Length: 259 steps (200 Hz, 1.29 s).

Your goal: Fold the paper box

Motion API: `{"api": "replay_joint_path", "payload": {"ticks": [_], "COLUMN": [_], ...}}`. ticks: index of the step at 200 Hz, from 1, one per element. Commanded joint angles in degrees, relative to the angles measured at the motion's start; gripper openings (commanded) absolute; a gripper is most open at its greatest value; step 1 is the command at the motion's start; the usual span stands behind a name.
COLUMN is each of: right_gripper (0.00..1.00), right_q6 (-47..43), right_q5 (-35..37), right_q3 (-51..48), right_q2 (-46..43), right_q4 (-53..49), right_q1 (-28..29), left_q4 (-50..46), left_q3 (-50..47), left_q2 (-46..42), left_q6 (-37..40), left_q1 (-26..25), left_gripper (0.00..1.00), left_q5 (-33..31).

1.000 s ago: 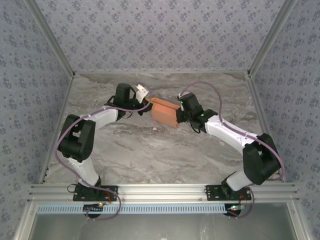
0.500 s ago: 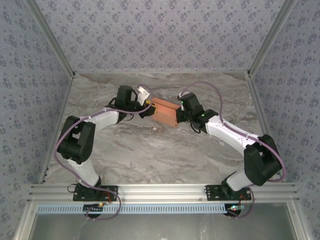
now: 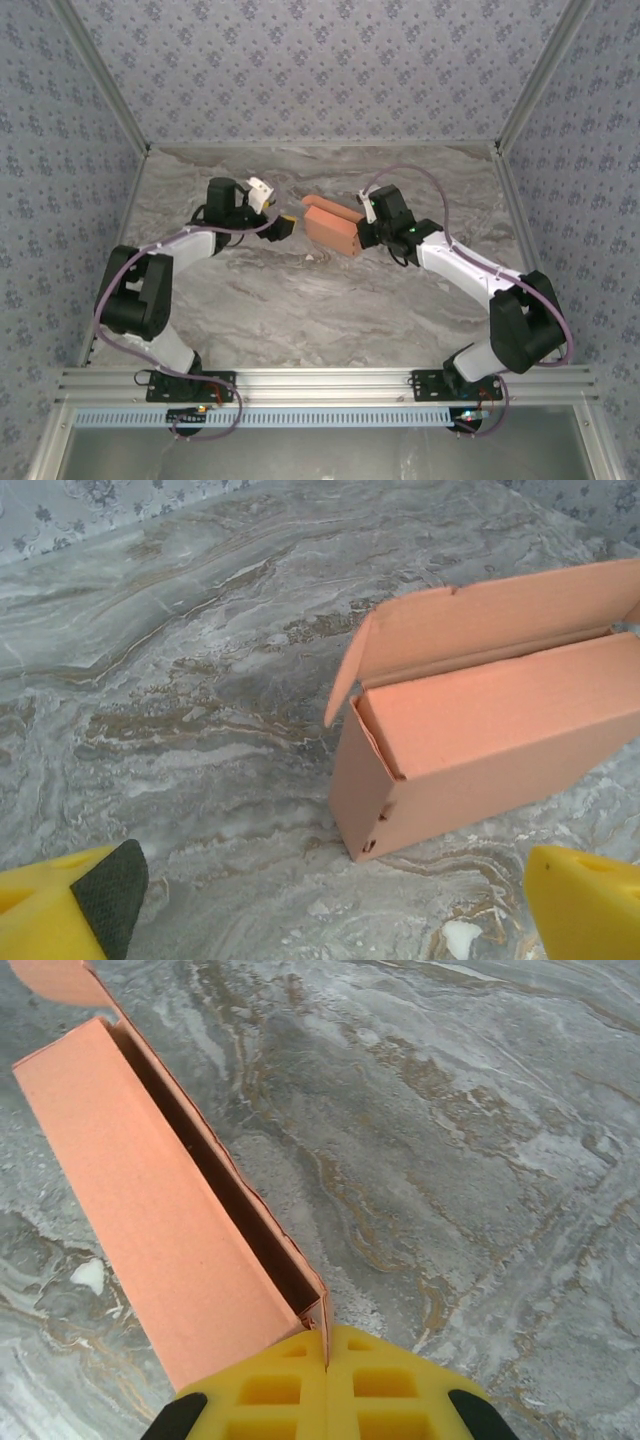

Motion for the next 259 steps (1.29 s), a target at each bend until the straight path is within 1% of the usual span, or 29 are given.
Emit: {"api": "replay_joint_path", "payload": {"ticks": [1, 19, 27, 43, 62, 70, 79, 83, 90, 95, 111, 124, 132, 157, 176, 193, 231, 244, 259], "right_gripper": [0.0, 0.0, 0.0, 0.0, 0.0, 0.0, 0.0, 0.0, 0.0, 0.0, 0.0, 0.0, 0.0, 0.0, 0.0, 0.0, 0.0, 0.0, 0.0], "right_q6": [-3.45, -3.52, -3.59, -3.8, -3.64, -3.47, -3.17, -3.12, -2.98, -2.79, -2.58, -2.49, -2.49, -2.57, -2.67, -2.62, -2.12, -0.97, 2.02], "right_q5": [-5.36, -5.88, -5.92, -5.97, -5.19, -5.05, -5.0, -5.03, -4.94, -4.79, -4.61, -4.15, -3.91, -3.94, -4.3, -4.32, -4.35, -3.9, -3.2], "right_q3": [0.55, 0.96, 0.97, 1.25, 1.4, 1.37, 1.41, 1.41, 1.5, 1.5, 1.75, 2.07, 2.29, 2.55, 2.72, 2.82, 2.73, 2.77, 3.55], "right_q2": [-0.68, -0.49, -0.42, -0.36, -0.23, -0.23, -0.18, -0.15, -0.1, 0.01, 0.14, 0.26, 0.36, 0.49, 0.59, 0.65, 0.55, 0.59, 0.87], "right_q4": [1.35, 1.28, 1.22, 0.79, 0.42, 0.34, 0.48, 0.43, 0.43, 0.47, 0.34, 0.17, 0.04, -0.06, -0.19, -0.23, -0.43, -0.59, -1.31], "right_q1": [-0.61, -0.53, -0.41, -0.28, -0.26, -0.18, -0.22, -0.22, -0.17, -0.1, 0.03, 0.1, 0.17, 0.11, 0.1, 0.12, 0.43, 0.47, 0.83], "left_q4": [1.56, 2.14, 1.48, -0.24, -2.23, -2.78, -2.85, -2.99, -3.43, -3.99, -5.05, -5.12, -5.06, -6.68, -8.46, -9.58, -9.06, -8.5, -8.74], "left_q3": [2.8, 4.11, 5.08, 6.92, 8.68, 9.11, 9.08, 9.12, 9.25, 9.49, 9.59, 9.23, 8.92, 9.06, 10.3, 11.55, 11.45, 10.91, 10.6], "left_q2": [2.33, 3.89, 4.69, 6.15, 7.27, 7.5, 7.56, 7.59, 7.68, 7.81, 7.94, 7.72, 7.6, 7.75, 8.7, 9.64, 9.1, 8.5, 7.78], "left_q6": [1.57, 0.01, -0.1, -0.08, 0.09, 0.26, 0.42, 0.45, 0.52, 0.44, 0.64, 0.46, 0.37, 1.78, 3.56, 4.27, 3.72, 2.77, 1.11], "left_q1": [-0.17, -0.83, -1.08, -1.58, -1.79, -1.96, -2.23, -2.35, -2.57, -2.6, -2.94, -3.13, -3.13, -3.02, -3.04, -3.04, -3.28, -3.54, -4.23], "left_gripper": [0.82, 0.67, 0.64, 0.61, 0.47, 0.43, 0.42, 0.38, 0.3, 0.27, 0.26, 0.3, 0.31, 0.31, 0.25, 0.0, 0.0, 0.0, 0.0], "left_q5": [5.49, 6.51, 7.02, 7.29, 8.32, 8.53, 8.2, 8.14, 8.06, 8.13, 8.3, 8.41, 8.54, 8.59, 9.39, 10.23, 10.71, 9.86, 7.25]}}
